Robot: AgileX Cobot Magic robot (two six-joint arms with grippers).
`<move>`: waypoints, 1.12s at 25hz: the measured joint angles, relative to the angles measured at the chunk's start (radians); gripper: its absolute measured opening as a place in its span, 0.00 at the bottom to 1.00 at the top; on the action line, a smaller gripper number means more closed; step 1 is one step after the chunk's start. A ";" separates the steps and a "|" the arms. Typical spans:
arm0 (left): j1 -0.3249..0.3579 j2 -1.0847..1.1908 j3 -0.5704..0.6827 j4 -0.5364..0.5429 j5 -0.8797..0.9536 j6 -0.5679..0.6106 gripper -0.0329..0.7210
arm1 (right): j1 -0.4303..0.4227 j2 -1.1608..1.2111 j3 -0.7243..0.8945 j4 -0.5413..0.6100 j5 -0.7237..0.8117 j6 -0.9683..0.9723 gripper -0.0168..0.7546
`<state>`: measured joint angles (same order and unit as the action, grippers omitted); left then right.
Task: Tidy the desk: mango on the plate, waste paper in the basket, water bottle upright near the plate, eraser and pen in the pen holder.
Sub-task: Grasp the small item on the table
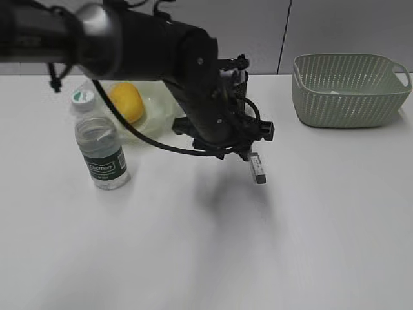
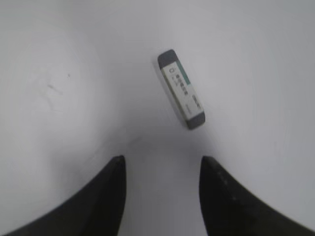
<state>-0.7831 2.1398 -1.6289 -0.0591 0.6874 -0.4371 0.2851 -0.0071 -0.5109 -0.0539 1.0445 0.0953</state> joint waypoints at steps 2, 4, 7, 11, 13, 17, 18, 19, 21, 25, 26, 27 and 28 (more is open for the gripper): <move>-0.001 0.067 -0.087 0.000 0.017 -0.050 0.53 | 0.000 0.000 0.000 0.000 0.000 0.000 0.66; -0.010 0.123 -0.161 0.026 0.035 -0.101 0.53 | 0.000 0.000 0.000 0.000 0.000 0.000 0.66; -0.035 0.186 -0.264 0.121 0.080 -0.205 0.53 | 0.000 0.000 0.000 0.000 0.000 0.000 0.66; -0.068 0.263 -0.374 0.238 0.148 -0.285 0.53 | 0.000 0.000 0.000 0.000 0.000 0.000 0.66; -0.081 0.294 -0.416 0.279 0.167 -0.322 0.53 | 0.000 0.000 0.000 0.000 0.000 0.000 0.66; -0.092 0.348 -0.488 0.299 0.187 -0.359 0.53 | 0.000 0.000 0.000 0.000 0.000 0.000 0.66; -0.093 0.358 -0.501 0.300 0.192 -0.367 0.53 | 0.000 0.000 0.000 0.000 0.000 0.000 0.66; -0.093 0.365 -0.508 0.302 0.197 -0.375 0.52 | 0.000 0.000 0.000 0.000 0.000 0.000 0.66; -0.093 0.380 -0.518 0.304 0.207 -0.380 0.52 | 0.000 0.000 0.000 0.000 0.000 0.000 0.66; -0.093 0.400 -0.523 0.304 0.219 -0.383 0.47 | 0.000 0.000 0.000 0.000 0.000 0.000 0.65; -0.093 0.400 -0.523 0.303 0.219 -0.383 0.43 | 0.000 0.000 0.000 0.000 0.000 0.000 0.65; -0.093 0.400 -0.523 0.304 0.219 -0.383 0.39 | 0.000 0.000 0.000 0.001 0.000 0.000 0.65; -0.093 0.401 -0.523 0.304 0.214 -0.383 0.32 | 0.000 0.000 0.000 0.001 0.000 0.000 0.65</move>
<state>-0.8759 2.5410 -2.1517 0.2445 0.9018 -0.8200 0.2851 -0.0071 -0.5109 -0.0527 1.0445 0.0953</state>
